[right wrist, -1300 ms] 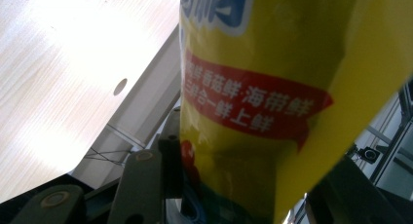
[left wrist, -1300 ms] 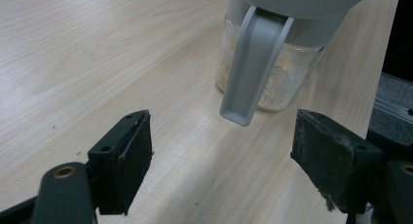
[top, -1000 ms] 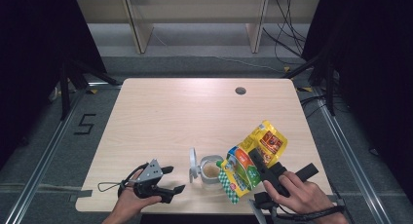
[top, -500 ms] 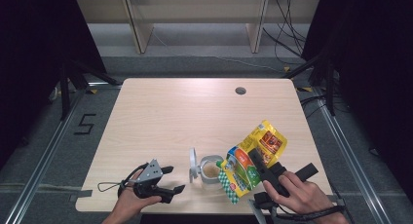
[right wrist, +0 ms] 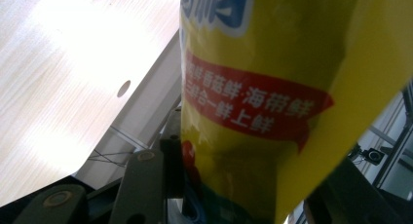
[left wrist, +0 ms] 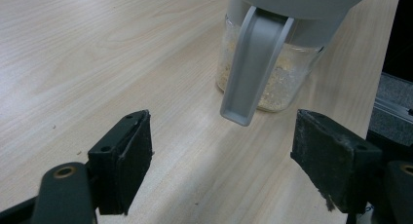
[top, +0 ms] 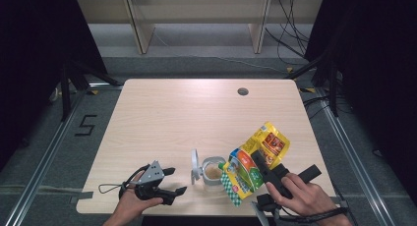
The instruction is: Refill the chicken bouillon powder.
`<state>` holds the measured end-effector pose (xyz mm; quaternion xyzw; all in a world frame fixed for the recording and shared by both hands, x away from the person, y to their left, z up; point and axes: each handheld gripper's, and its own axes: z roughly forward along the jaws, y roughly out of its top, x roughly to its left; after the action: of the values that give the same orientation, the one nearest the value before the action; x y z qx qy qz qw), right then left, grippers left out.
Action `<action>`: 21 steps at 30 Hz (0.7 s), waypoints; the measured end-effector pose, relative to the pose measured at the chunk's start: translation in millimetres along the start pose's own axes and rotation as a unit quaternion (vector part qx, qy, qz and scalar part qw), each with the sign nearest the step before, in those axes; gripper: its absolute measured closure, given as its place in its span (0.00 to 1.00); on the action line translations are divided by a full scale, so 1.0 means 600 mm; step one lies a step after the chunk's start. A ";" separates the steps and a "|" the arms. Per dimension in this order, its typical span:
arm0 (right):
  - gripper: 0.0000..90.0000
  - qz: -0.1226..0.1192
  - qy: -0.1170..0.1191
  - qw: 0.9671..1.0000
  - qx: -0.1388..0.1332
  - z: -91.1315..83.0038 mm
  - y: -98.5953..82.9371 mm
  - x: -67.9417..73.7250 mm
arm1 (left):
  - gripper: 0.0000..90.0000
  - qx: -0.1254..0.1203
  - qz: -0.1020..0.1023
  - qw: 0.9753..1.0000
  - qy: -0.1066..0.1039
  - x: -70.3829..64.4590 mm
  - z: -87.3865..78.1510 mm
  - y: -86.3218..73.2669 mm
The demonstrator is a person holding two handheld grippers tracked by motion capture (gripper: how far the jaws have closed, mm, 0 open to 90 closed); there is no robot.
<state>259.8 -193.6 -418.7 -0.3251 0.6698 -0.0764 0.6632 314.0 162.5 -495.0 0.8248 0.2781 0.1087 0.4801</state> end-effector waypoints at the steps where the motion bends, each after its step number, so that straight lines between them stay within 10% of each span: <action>1: 0.65 -0.006 0.002 1.000 0.003 -0.001 -0.001 -0.002 | 0.24 0.002 0.003 1.000 0.001 0.001 0.000 0.000; 21: 0.65 0.006 -0.001 1.000 0.002 -0.001 -0.003 0.002 | 0.24 0.001 0.001 1.000 0.001 0.000 0.000 0.000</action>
<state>260.0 -196.0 -418.5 -0.3203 0.6706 -0.0732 0.6650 314.2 162.7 -495.1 0.8255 0.2774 0.1098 0.4792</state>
